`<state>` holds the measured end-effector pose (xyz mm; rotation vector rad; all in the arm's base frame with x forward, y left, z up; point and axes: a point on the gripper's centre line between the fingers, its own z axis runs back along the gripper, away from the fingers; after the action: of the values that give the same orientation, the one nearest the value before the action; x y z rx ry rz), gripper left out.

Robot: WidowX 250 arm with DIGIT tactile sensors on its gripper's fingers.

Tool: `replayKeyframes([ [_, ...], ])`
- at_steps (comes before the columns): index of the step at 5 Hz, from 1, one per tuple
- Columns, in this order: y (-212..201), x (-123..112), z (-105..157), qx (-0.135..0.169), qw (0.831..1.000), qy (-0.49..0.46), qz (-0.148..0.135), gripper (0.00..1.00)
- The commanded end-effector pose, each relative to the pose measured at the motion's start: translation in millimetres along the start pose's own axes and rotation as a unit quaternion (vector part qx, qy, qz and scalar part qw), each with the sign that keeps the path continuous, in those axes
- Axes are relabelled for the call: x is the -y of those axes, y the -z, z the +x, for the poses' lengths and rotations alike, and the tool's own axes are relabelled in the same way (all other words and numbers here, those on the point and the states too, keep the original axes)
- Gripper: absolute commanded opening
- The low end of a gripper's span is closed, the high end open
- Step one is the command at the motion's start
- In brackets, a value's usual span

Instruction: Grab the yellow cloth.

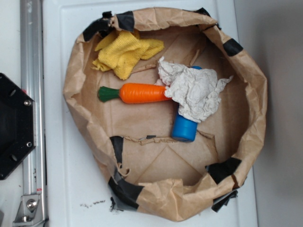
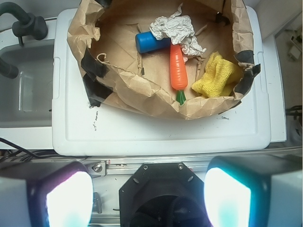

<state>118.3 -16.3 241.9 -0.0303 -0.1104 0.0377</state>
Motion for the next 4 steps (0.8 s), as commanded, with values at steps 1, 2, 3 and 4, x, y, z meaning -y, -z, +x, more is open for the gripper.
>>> replayKeyframes([
  [1,0,0,0,0.0,1.0,0.0,0.0,1.0],
  [2,27,-9,46,0.002,0.999,0.019,0.044,1.0],
  [3,63,-9,90,-0.002,0.995,0.072,0.066,1.0],
  [4,99,-6,116,-0.021,0.973,0.204,0.109,1.0],
])
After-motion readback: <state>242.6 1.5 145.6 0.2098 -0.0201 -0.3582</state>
